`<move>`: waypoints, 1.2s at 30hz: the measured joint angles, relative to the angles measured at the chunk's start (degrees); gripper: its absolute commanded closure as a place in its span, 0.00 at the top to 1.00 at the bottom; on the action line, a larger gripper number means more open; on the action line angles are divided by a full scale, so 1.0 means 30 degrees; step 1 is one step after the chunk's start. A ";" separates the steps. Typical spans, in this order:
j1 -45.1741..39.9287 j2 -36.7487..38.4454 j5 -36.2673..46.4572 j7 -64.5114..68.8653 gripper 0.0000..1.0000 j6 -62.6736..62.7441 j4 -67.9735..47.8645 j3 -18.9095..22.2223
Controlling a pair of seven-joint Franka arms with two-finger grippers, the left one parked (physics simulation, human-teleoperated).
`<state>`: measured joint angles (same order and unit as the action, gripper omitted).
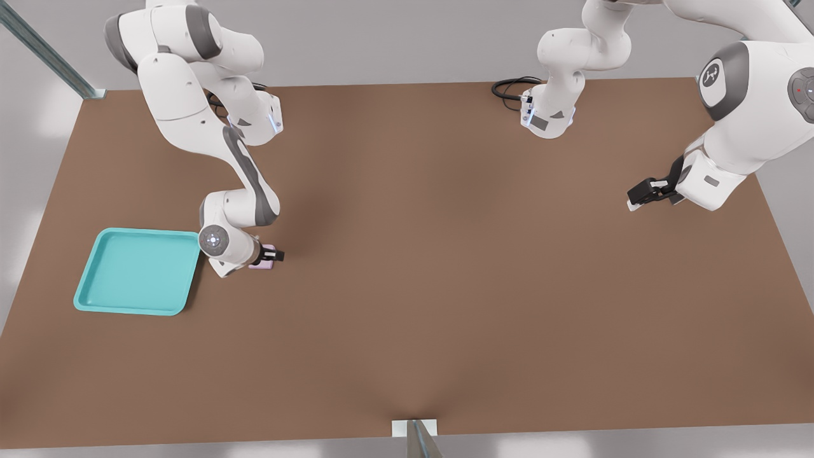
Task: Keep left arm still and place phone on the tray with right arm
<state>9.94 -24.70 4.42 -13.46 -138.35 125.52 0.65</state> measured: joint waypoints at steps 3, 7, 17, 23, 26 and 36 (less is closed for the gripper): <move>-0.0157 -0.0440 -0.0015 -0.0004 1.00 -0.0464 -0.0022 0.0002; -0.0301 -0.0723 -0.0032 0.0036 1.00 -0.0909 -0.0024 -0.0009; -0.0645 -0.0827 -0.0070 0.0212 1.00 -0.1286 -0.0047 -0.0011; -0.0649 -0.0831 -0.0008 0.0366 0.80 -0.1330 -0.0028 -0.0012; -0.0649 -0.0822 0.0084 0.0513 0.71 -0.1325 -0.0038 -0.0013; -0.1172 -0.0016 0.0096 0.1172 0.71 -0.1209 -0.1060 0.0126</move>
<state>6.43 -24.75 4.71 -9.94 -141.98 122.34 1.03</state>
